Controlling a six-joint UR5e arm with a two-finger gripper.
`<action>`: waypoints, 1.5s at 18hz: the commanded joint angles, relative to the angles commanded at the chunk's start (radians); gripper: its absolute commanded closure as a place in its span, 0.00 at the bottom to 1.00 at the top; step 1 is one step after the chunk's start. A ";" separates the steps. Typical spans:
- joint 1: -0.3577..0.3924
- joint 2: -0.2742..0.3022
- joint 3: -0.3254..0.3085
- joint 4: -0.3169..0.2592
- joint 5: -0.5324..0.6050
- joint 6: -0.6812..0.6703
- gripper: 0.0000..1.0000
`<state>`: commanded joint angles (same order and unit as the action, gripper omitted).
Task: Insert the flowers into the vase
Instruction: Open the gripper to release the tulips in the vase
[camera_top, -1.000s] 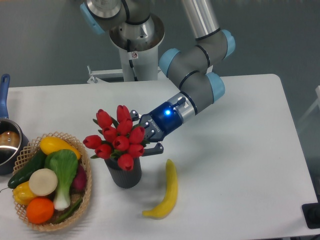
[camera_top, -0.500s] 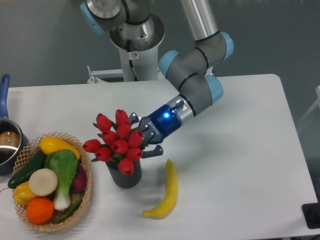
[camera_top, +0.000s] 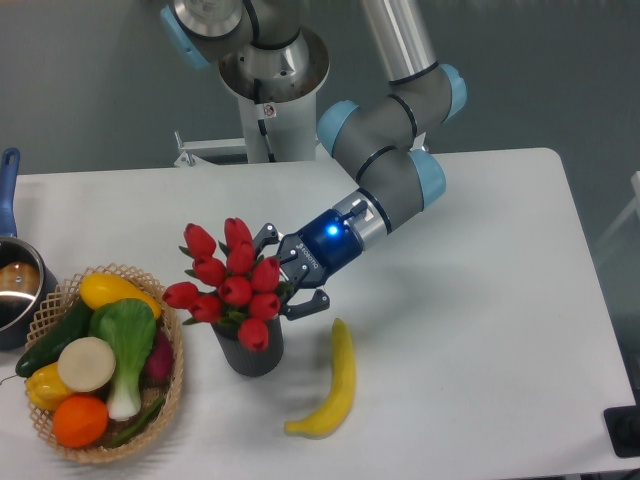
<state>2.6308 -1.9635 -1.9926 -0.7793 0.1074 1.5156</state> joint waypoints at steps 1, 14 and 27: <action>0.002 0.000 0.000 0.000 0.000 0.000 0.30; 0.020 0.009 -0.020 0.003 -0.002 0.025 0.00; 0.040 0.300 -0.037 -0.006 0.470 0.012 0.00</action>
<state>2.6706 -1.6630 -2.0295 -0.7854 0.5779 1.5279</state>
